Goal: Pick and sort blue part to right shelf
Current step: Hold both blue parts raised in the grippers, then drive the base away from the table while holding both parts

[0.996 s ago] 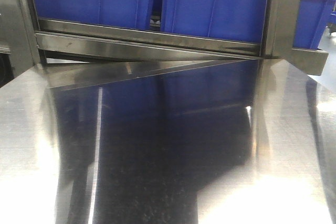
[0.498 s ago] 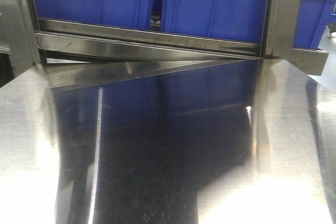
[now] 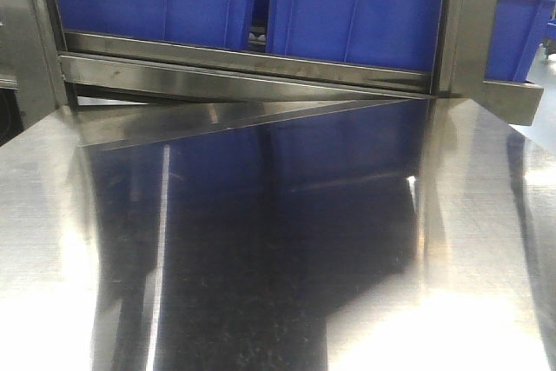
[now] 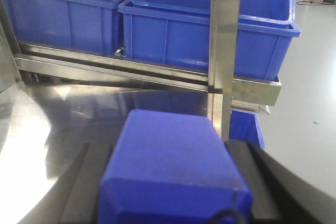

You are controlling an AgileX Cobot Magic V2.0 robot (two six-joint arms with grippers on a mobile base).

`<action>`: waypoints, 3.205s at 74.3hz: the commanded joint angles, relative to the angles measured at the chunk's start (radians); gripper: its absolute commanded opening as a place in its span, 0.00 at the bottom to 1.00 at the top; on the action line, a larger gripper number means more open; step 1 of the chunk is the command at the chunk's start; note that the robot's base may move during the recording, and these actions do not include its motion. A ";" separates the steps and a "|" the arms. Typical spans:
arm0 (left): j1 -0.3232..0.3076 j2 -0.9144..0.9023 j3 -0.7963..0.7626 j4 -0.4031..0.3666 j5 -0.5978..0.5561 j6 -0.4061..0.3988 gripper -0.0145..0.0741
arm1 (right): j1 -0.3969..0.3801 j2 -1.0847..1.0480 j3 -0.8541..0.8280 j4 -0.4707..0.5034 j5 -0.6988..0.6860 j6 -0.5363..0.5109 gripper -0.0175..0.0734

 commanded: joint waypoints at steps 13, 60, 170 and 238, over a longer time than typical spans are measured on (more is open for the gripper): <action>-0.006 0.014 -0.026 -0.004 -0.092 0.001 0.48 | -0.004 0.017 -0.032 -0.019 -0.088 -0.009 0.50; -0.006 0.014 -0.026 -0.004 -0.096 0.001 0.48 | -0.004 0.018 -0.031 -0.019 -0.089 -0.009 0.50; -0.009 0.014 -0.026 -0.004 -0.096 0.001 0.48 | -0.004 0.018 -0.031 -0.019 -0.088 -0.009 0.50; -0.009 0.014 -0.026 -0.004 -0.096 0.001 0.48 | -0.004 0.018 -0.031 -0.019 -0.088 -0.009 0.50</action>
